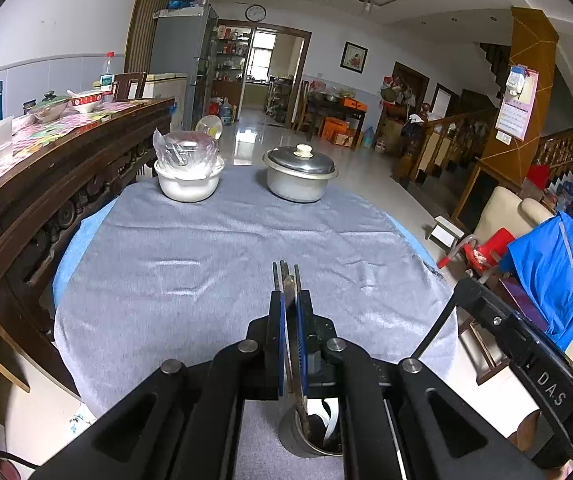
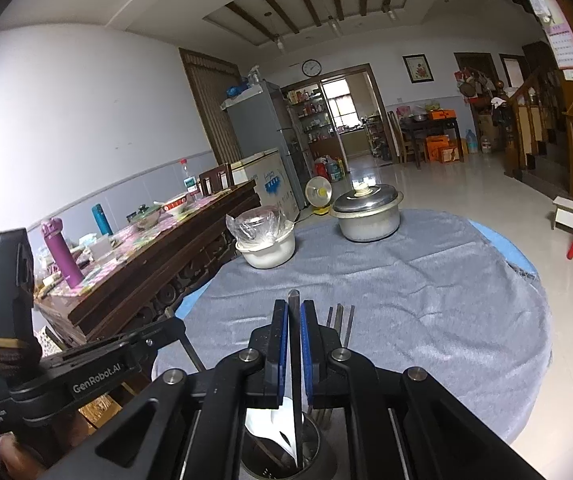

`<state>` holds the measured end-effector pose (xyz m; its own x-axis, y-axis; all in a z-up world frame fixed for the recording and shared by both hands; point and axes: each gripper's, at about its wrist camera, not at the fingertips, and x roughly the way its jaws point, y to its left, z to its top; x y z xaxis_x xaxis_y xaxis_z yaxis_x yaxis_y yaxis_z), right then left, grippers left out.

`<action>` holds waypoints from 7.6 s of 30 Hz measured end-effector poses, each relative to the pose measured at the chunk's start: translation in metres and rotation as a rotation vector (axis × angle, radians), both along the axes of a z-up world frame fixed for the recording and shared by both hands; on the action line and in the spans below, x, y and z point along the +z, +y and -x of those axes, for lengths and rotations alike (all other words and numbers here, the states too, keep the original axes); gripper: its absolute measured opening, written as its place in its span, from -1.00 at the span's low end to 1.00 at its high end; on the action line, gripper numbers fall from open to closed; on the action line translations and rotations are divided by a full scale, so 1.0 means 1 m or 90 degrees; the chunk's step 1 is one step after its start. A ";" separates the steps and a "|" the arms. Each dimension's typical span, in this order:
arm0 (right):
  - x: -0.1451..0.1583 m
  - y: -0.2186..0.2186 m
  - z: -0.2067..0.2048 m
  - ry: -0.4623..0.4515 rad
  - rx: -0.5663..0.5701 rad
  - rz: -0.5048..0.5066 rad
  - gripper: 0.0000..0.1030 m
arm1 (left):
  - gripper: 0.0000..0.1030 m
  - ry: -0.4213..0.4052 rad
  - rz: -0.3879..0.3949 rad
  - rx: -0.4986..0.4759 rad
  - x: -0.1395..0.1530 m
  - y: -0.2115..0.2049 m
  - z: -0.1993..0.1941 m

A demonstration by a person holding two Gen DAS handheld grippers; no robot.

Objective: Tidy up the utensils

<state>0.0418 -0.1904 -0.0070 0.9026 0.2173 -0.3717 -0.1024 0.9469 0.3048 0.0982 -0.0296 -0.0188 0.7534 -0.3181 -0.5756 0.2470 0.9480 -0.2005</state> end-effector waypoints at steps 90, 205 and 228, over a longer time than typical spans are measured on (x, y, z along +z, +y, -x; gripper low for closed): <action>-0.108 -0.105 -0.057 0.234 -0.175 -0.164 0.00 | 0.34 0.206 -0.085 0.193 -0.117 0.077 -0.076; -0.161 -0.071 -0.300 0.353 0.026 -0.015 -0.87 | -0.90 0.197 -0.146 -0.110 -0.163 -0.056 -0.277; -0.054 -0.110 -0.116 0.052 -0.111 -0.060 -0.87 | -0.90 -0.041 -0.018 0.099 -0.043 0.047 -0.123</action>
<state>0.1579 -0.3006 -0.0609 0.8972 0.0978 -0.4306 0.0892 0.9148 0.3939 0.2216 0.0177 -0.0617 0.8281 -0.1797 -0.5310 0.1088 0.9807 -0.1622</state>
